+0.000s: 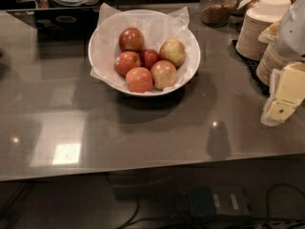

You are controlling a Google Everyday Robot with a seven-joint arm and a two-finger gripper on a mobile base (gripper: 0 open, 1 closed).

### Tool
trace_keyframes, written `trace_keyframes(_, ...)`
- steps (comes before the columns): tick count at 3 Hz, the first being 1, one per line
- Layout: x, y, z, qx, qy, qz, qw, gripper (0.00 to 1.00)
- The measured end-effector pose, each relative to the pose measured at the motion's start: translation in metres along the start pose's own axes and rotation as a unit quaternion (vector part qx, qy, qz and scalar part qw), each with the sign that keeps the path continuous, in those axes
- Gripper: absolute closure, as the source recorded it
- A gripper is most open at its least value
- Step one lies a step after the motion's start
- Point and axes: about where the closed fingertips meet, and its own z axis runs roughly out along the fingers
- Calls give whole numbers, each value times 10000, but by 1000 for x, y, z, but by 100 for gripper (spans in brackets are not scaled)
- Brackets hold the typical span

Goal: Pick apple from white bowl

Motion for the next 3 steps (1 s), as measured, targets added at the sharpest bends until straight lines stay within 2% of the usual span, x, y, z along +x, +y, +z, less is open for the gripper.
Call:
trace_keyframes(1,0,0,0,-1,-4,-2,10000,0)
trace_keyframes(2,-15,-3,8,-52,-190,-98,9998,0)
trace_keyframes(3,-46,-8,18,-139,-504,-354,9980,0)
